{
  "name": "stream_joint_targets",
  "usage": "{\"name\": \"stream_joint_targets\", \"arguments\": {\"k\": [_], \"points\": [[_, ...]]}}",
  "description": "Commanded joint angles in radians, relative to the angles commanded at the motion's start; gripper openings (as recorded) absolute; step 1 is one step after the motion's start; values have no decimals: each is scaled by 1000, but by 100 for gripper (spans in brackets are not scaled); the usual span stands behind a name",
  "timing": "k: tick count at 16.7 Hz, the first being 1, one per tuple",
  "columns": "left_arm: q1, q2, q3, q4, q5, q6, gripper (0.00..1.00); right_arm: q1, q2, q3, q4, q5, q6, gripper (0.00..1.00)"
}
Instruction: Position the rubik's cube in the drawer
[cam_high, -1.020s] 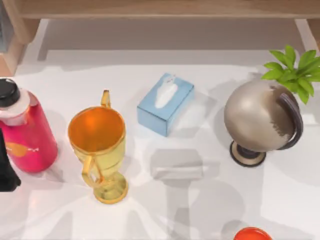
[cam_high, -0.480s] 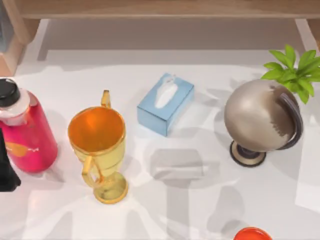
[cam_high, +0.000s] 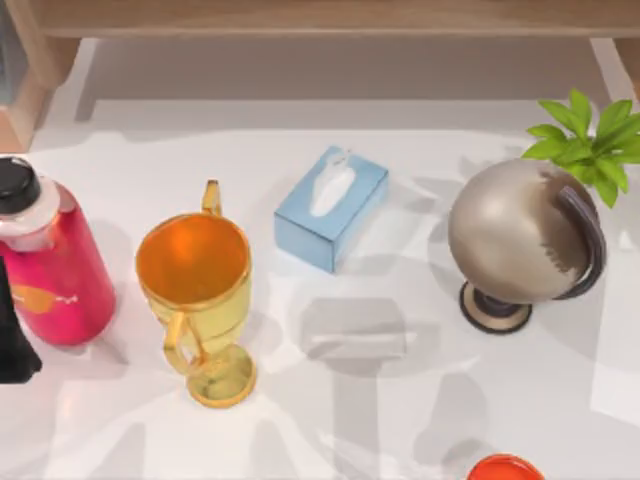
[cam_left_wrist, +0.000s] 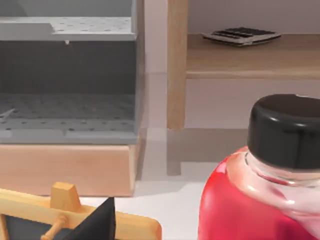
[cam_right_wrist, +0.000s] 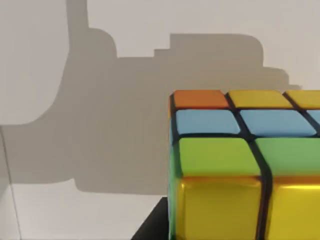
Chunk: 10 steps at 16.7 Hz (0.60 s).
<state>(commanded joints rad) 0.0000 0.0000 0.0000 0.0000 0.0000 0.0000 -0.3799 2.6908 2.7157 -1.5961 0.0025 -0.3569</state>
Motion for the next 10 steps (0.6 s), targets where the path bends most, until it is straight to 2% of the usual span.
{"name": "stream_joint_targets", "arguments": {"k": [6,10], "points": [[0,0,0,0,0,0,100,0,0,0,0,0,0,98],[0,0,0,0,0,0,100,0,0,0,0,0,0,100]]}}
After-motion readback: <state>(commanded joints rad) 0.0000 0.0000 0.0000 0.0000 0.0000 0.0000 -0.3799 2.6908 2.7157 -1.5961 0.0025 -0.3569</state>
